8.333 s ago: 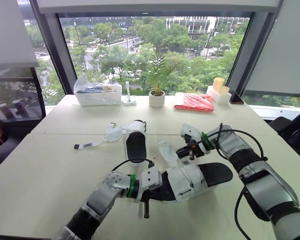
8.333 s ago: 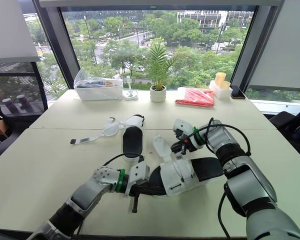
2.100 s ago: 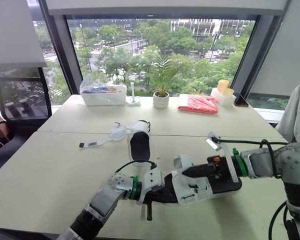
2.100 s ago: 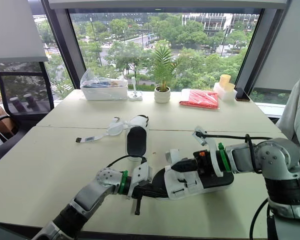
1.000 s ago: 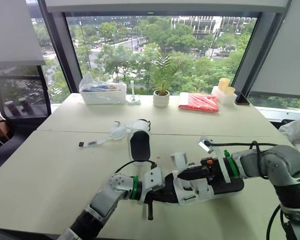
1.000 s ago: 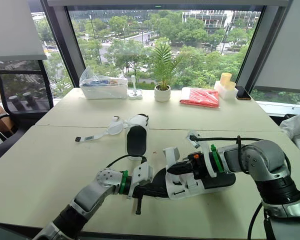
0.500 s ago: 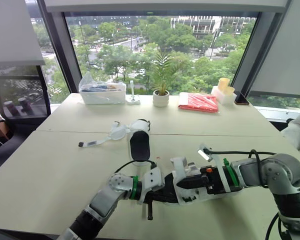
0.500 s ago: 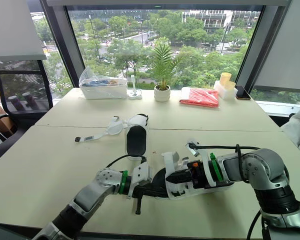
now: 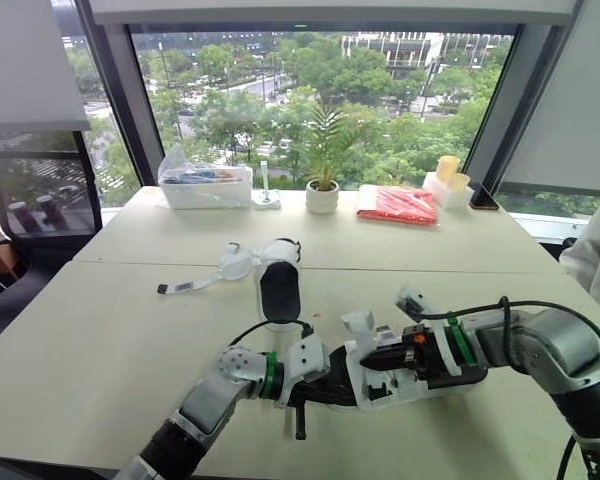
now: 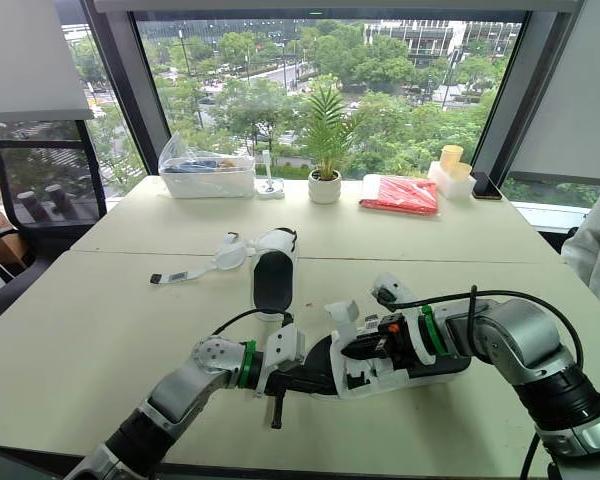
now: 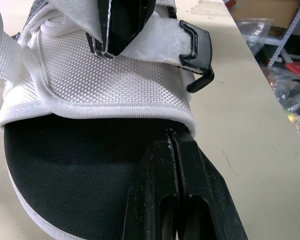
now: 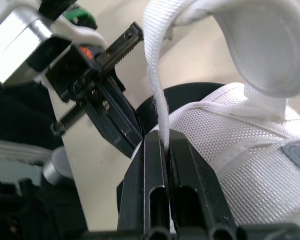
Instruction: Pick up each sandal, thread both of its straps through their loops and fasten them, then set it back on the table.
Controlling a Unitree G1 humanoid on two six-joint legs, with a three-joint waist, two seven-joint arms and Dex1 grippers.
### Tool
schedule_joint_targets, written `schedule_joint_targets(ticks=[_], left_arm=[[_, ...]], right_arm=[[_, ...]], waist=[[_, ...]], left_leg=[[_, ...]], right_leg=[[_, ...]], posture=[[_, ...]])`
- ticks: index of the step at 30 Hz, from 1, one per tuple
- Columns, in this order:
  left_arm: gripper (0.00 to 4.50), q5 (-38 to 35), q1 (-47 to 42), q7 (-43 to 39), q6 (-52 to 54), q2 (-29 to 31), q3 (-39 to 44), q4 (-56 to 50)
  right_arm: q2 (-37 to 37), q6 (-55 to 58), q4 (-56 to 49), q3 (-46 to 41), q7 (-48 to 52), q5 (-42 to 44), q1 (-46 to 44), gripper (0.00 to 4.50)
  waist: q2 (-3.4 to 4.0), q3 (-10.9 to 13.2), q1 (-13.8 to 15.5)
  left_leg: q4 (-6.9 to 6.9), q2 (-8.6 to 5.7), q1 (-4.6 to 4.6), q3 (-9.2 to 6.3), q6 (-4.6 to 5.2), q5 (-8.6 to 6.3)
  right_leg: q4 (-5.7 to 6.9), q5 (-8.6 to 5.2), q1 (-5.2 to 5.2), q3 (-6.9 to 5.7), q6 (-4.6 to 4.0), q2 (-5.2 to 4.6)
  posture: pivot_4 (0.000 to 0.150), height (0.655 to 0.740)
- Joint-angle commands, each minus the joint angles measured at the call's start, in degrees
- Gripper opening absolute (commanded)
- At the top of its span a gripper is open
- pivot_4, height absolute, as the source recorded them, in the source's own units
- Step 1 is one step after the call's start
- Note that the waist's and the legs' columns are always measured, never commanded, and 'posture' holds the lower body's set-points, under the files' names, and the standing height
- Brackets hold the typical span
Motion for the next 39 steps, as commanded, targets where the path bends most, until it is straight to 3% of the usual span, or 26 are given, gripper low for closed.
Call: schedule_joint_targets(ticks=[1,19,39], left_arm=[[0.0,0.7,0.2,0.5,0.8,0.5,-0.3,0.5],[0.0,0.8,0.4,1.0,1.0,0.6,-0.1,0.0],[0.0,0.6,1.0,1.5,1.6,0.8,-0.2,-0.9]], right_arm=[[-0.7,-3.6,-1.4,0.8,1.7,-2.7,-0.3,0.02],[-1.1,-16.5,-2.9,4.5,8.5,-12.6,2.2,0.02],[0.8,-19.6,1.5,4.7,10.8,-16.9,-1.6,0.02]], waist=[[0.0,0.0,0.0],[0.0,0.0,0.0],[0.0,0.0,0.0]], left_leg=[[0.01,0.0,0.0,0.0,0.0,0.0],[0.05,0.0,0.02,0.0,-0.01,0.0],[0.09,0.0,0.05,0.0,-0.02,0.01]], right_leg=[[0.0,0.0,0.0,0.0,0.0,0.0],[0.05,0.0,0.0,0.0,0.0,0.01],[0.13,0.0,0.01,0.01,0.0,0.02]], posture=[[0.15,0.74],[0.15,0.74],[0.15,0.74]])
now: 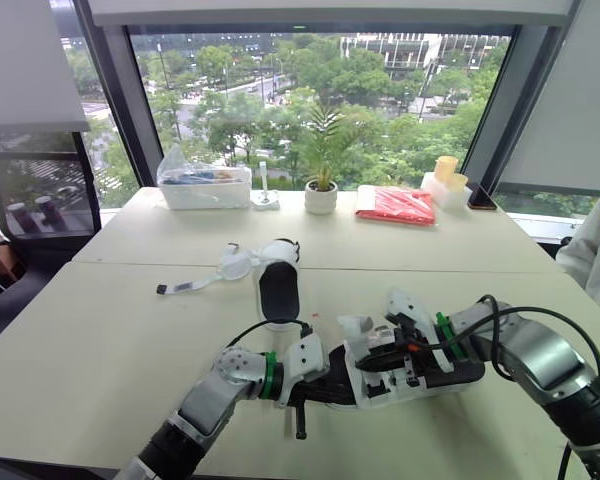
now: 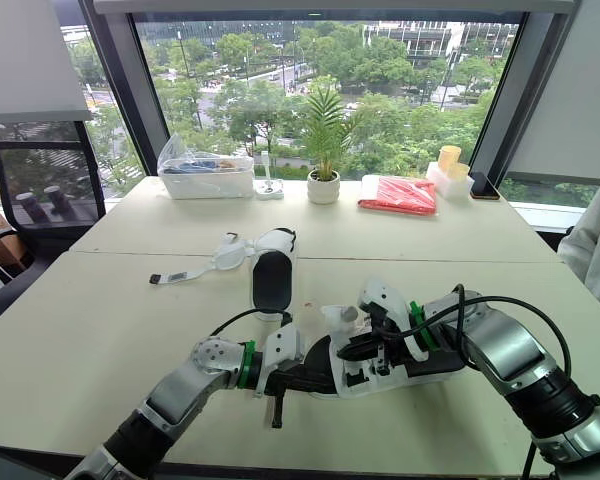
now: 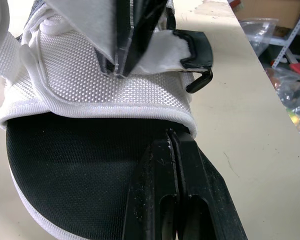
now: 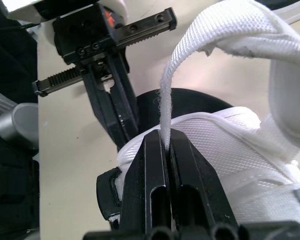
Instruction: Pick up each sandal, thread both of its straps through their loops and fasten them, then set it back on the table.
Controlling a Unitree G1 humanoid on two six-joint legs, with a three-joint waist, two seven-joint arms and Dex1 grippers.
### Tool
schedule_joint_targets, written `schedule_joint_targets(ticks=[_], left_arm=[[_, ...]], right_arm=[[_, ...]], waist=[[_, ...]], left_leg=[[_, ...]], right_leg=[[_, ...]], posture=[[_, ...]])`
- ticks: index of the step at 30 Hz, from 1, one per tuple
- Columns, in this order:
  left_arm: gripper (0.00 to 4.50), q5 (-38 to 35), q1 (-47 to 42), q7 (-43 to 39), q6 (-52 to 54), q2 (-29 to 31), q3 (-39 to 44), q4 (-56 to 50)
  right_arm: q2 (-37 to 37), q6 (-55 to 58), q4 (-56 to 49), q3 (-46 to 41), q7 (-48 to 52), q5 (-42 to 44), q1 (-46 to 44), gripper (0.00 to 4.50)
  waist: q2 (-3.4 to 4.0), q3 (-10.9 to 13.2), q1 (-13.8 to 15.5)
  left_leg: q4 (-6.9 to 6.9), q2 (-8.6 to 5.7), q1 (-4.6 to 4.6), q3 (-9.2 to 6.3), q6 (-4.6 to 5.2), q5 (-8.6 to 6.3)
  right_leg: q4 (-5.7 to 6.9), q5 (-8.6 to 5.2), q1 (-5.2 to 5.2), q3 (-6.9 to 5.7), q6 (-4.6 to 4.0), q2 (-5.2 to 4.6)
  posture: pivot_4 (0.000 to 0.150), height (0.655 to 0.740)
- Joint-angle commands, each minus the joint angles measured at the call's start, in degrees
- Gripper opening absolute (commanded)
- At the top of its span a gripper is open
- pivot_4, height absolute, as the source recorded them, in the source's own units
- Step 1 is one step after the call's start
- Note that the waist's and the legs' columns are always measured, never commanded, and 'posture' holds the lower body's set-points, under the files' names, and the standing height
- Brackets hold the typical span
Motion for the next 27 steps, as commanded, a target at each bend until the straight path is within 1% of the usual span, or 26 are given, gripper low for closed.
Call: schedule_joint_targets(ticks=[1,12,19,23,27], left_arm=[[0.0,0.7,0.6,0.3,0.5,0.6,-0.3,0.0],[0.0,0.6,0.6,0.3,0.5,0.6,-0.3,-0.1],[0.0,0.7,0.5,0.3,0.5,0.6,-0.2,0.0],[0.0,0.6,0.5,0.4,0.6,0.6,-0.1,0.1],[0.0,0.5,0.5,0.5,0.6,0.5,-0.1,0.2]], right_arm=[[0.2,0.6,-0.3,-1.5,-0.1,-0.2,-1.2,0.02],[-2.5,1.7,-7.2,-1.6,2.1,1.3,4.8,0.02],[-1.6,-4.0,-10.1,-3.1,2.2,0.6,6.9,0.02],[-1.0,-4.5,-12.1,-5.7,2.6,3.4,7.7,0.02],[-2.4,-4.8,-13.5,-6.5,3.4,3.8,9.0,0.02]], waist=[[0.0,0.0,0.0],[0.0,0.0,0.1],[0.0,0.0,0.1],[0.0,0.0,0.1],[0.0,0.0,0.1]], left_leg=[[0.0,0.0,0.0,0.0,0.0,0.0],[-0.01,0.0,0.0,0.0,0.0,0.0],[-0.01,0.0,0.0,0.0,0.0,0.0],[-0.01,0.0,0.0,0.0,0.0,0.0],[-0.01,0.0,0.0,0.0,0.0,0.0]], right_leg=[[0.0,0.0,0.0,0.0,0.0,0.0],[0.0,0.0,0.0,-0.01,0.0,0.01],[0.0,0.0,0.0,-0.01,0.0,0.02],[0.01,0.0,0.0,-0.01,0.0,0.04],[0.01,0.0,0.0,-0.01,0.0,0.04]], posture=[[0.15,0.74],[0.15,0.74],[0.15,0.74],[0.15,0.74],[0.15,0.74]])
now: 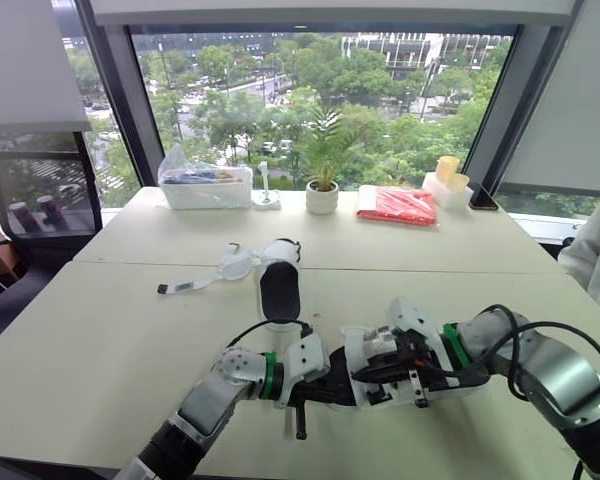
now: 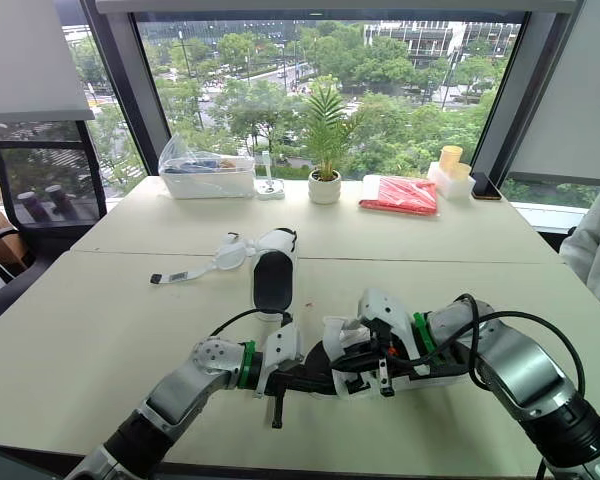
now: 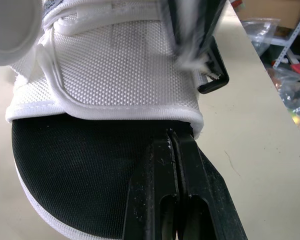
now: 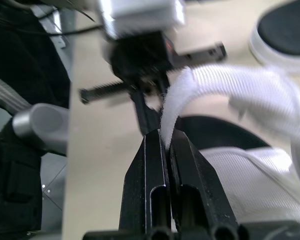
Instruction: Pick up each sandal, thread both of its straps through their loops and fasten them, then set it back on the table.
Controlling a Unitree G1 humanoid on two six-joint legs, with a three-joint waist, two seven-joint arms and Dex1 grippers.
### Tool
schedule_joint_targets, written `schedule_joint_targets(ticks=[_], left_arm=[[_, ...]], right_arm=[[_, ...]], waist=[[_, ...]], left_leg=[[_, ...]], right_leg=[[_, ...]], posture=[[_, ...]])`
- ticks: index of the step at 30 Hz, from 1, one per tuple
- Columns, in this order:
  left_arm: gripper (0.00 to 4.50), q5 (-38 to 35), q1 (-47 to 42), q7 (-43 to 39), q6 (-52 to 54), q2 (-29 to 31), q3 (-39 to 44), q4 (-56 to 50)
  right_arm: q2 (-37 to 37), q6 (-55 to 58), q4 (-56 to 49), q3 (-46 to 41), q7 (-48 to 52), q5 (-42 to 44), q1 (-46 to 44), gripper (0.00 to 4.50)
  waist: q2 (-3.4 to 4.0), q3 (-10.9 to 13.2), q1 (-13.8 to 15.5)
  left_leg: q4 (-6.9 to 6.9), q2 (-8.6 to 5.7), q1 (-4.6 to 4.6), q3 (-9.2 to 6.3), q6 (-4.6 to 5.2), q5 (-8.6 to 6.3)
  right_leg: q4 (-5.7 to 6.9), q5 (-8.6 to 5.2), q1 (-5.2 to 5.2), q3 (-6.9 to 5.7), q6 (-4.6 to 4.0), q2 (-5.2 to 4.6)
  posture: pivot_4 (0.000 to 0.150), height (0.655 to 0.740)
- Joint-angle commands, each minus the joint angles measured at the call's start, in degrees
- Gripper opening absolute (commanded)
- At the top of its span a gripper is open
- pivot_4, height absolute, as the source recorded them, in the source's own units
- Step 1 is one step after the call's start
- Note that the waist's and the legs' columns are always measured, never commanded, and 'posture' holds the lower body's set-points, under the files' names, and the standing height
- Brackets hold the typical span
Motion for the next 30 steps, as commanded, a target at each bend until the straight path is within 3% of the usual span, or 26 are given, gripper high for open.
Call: schedule_joint_targets(ticks=[1,17,23,30], left_arm=[[0.0,0.6,0.4,0.3,0.4,0.6,-0.1,0.4],[0.0,0.7,0.2,0.1,0.2,0.6,-0.3,0.6],[0.0,0.6,0.4,0.3,0.4,0.7,-0.2,0.4],[0.0,0.5,0.3,0.1,0.4,0.7,-0.3,0.3]], right_arm=[[-1.6,-0.1,-2.1,-0.9,1.4,0.9,1.2,0.02],[-1.1,-3.4,4.0,1.0,0.3,-3.4,1.7,0.02],[-2.2,0.2,0.0,-0.5,3.1,1.7,1.7,0.02],[-2.1,-0.3,0.0,0.8,3.1,0.9,1.5,0.02]], waist=[[0.0,0.0,0.0],[0.0,0.0,0.0],[0.0,0.0,0.0],[0.0,0.0,0.0]], left_leg=[[0.0,0.0,0.0,0.0,0.0,0.0],[0.01,0.0,0.08,0.0,0.0,0.0],[0.01,0.0,0.08,0.0,0.0,0.0],[0.01,0.0,0.12,0.0,0.0,0.0]], right_leg=[[0.0,0.0,0.0,0.0,0.0,0.0],[0.01,0.0,0.09,0.0,0.0,0.01],[0.01,0.0,0.09,0.0,0.0,0.01],[0.01,0.0,0.12,0.0,0.0,0.02]], posture=[[0.15,0.74],[0.15,0.74],[0.15,0.74],[0.15,0.74]])
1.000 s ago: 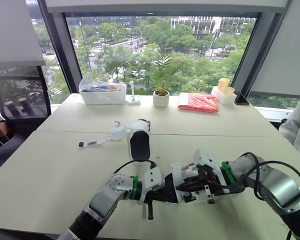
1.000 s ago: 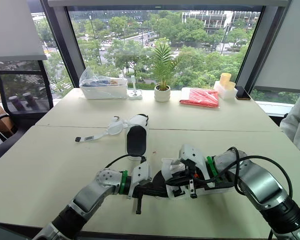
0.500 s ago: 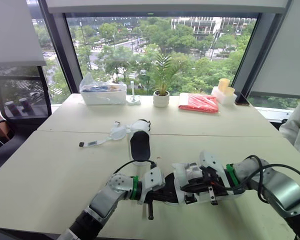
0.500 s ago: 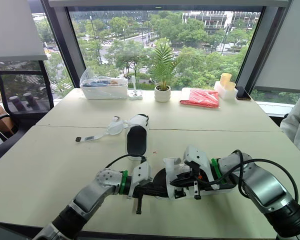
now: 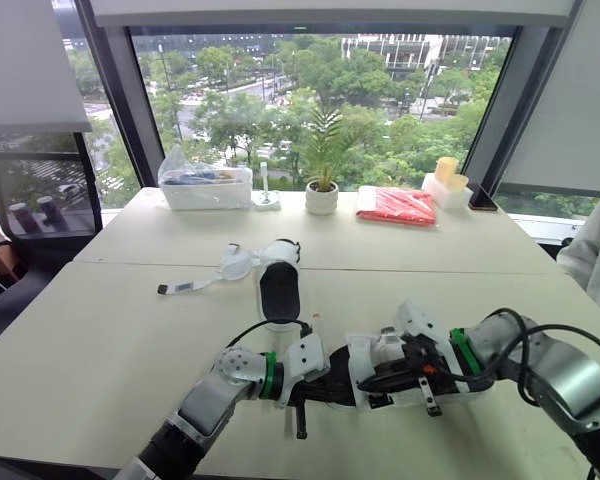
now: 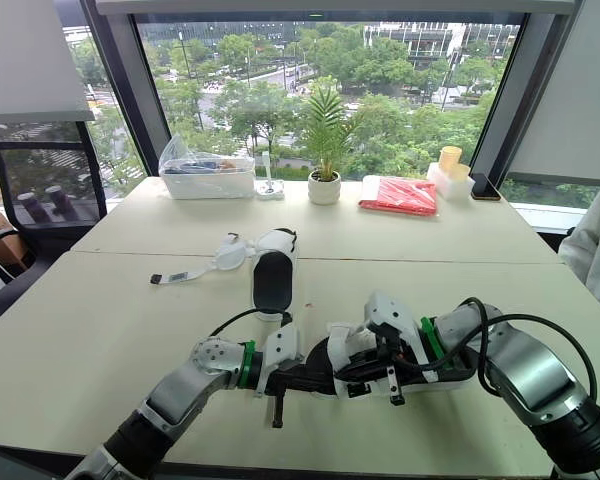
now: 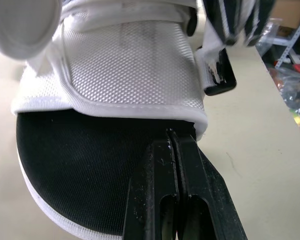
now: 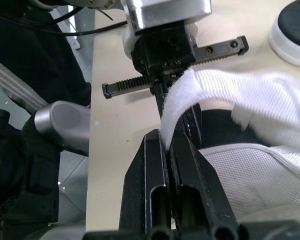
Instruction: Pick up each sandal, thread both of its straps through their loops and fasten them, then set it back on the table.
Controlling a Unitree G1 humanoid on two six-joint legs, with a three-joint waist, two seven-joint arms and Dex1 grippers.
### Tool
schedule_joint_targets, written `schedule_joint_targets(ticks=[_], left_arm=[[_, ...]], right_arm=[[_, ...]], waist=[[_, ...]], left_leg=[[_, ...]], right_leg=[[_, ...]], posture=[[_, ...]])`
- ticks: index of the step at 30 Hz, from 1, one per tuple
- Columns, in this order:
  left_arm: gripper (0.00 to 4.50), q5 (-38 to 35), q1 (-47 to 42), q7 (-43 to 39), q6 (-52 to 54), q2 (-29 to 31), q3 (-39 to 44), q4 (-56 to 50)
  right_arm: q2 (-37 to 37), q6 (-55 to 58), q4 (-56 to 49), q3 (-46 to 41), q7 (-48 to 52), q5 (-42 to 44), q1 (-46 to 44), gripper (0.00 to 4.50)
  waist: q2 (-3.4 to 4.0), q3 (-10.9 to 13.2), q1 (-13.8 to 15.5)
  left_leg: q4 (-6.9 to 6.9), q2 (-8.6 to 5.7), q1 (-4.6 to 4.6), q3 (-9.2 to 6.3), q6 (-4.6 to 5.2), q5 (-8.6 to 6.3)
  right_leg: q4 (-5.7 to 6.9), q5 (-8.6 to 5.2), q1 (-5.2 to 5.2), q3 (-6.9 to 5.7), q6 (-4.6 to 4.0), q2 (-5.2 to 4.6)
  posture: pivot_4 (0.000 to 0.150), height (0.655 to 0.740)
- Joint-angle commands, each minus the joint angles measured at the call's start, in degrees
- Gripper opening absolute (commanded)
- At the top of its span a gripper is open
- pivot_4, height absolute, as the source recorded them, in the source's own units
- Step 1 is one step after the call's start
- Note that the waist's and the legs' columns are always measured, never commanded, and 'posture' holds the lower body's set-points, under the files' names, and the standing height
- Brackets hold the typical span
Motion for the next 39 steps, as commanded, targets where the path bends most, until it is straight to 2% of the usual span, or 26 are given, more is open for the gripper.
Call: schedule_joint_targets(ticks=[1,13,20,23,28,35,39], left_arm=[[0.0,0.5,0.3,-0.2,0.4,0.7,-0.3,0.3],[0.0,0.5,0.5,0.2,0.5,0.6,-0.3,0.1],[0.0,0.4,0.7,0.4,0.9,0.6,-0.3,-0.4],[0.0,0.4,0.7,0.4,0.9,0.6,-0.3,-0.3],[0.0,0.4,0.7,0.3,0.7,0.5,-0.4,-0.2],[0.0,0.3,1.0,0.5,0.4,0.6,-0.1,0.1],[0.0,0.3,0.5,0.2,0.0,0.5,-0.1,0.8]], right_arm=[[-0.5,-0.9,-0.5,1.2,1.0,-0.9,0.2,0.02],[-1.3,-6.9,6.3,4.6,1.1,-9.7,1.0,0.02],[-3.0,-4.0,2.2,1.6,2.6,-6.1,3.4,0.02],[-4.2,-2.2,-0.8,0.3,2.3,-4.4,5.2,0.89],[-6.3,4.5,-6.6,-6.1,-1.1,0.1,7.2,3.41],[-8.3,20.2,-14.7,-20.7,-7.2,12.5,14.8,3.41],[-5.4,21.1,-16.8,-24.3,-11.6,13.9,23.4,3.41]], waist=[[0.0,0.0,0.0],[0.0,0.0,0.0],[0.0,0.0,0.1],[0.0,0.0,0.1],[0.0,0.0,0.1],[-0.01,0.0,0.1],[-0.03,0.0,0.1]], left_leg=[[0.0,0.0,0.0,0.0,0.0,0.0],[0.0,0.0,0.11,0.01,0.0,0.0],[0.0,0.0,0.42,0.0,0.0,0.0],[-0.01,0.0,0.42,0.0,0.01,0.0],[-0.01,0.0,0.43,0.0,0.01,0.0],[-0.04,0.01,0.42,-0.01,0.01,-0.01],[-0.04,0.01,0.43,0.0,0.01,-0.01]], right_leg=[[0.0,0.0,0.0,0.0,0.0,0.0],[0.01,0.0,0.08,0.0,0.0,0.0],[-0.03,0.0,0.42,0.0,0.0,-0.01],[-0.03,0.0,0.42,0.0,0.0,-0.01],[-0.03,0.0,0.42,0.01,0.0,-0.02],[-0.03,0.0,0.42,0.02,0.0,-0.02],[-0.03,0.0,0.43,0.03,0.0,-0.02]], posture=[[0.15,0.74],[0.15,0.74],[0.15,0.74],[0.15,0.74],[0.15,0.74],[0.15,0.74],[0.15,0.74]])
